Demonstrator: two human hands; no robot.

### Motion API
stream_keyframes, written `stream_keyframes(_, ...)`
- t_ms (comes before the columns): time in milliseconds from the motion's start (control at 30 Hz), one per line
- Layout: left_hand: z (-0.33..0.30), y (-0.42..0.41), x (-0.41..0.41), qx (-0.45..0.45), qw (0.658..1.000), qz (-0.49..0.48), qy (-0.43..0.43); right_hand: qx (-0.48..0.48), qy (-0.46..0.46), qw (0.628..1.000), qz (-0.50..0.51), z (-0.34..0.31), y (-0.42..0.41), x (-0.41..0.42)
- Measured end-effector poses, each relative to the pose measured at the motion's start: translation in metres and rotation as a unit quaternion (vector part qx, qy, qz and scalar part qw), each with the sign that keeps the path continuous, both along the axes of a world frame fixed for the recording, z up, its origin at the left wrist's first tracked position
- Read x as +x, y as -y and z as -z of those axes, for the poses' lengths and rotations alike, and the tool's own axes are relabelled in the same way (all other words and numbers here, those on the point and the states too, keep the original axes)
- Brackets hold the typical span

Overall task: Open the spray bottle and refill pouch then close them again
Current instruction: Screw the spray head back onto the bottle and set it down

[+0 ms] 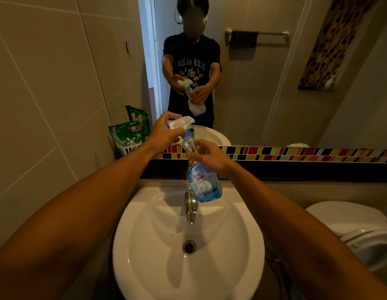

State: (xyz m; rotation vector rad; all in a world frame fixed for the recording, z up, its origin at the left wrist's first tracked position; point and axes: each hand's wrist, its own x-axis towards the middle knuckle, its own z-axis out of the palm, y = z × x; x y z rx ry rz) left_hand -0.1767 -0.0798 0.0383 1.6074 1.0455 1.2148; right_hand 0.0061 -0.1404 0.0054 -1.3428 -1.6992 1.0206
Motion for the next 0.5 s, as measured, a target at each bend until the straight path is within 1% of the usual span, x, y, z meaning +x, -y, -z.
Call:
stream_keyframes(167,-0.0017,-0.0008,-0.0026,0.010,1.000,0.004,-0.003,-0.007,0.001,1.000,0.005,0.0007,-0.0029,0.0000)
stream_keyframes(500,-0.0054,-0.0029,-0.0040,-0.023,1.000,0.020,0.007,0.000,-0.014,1.000,0.003,-0.0033,-0.0047,-0.0034)
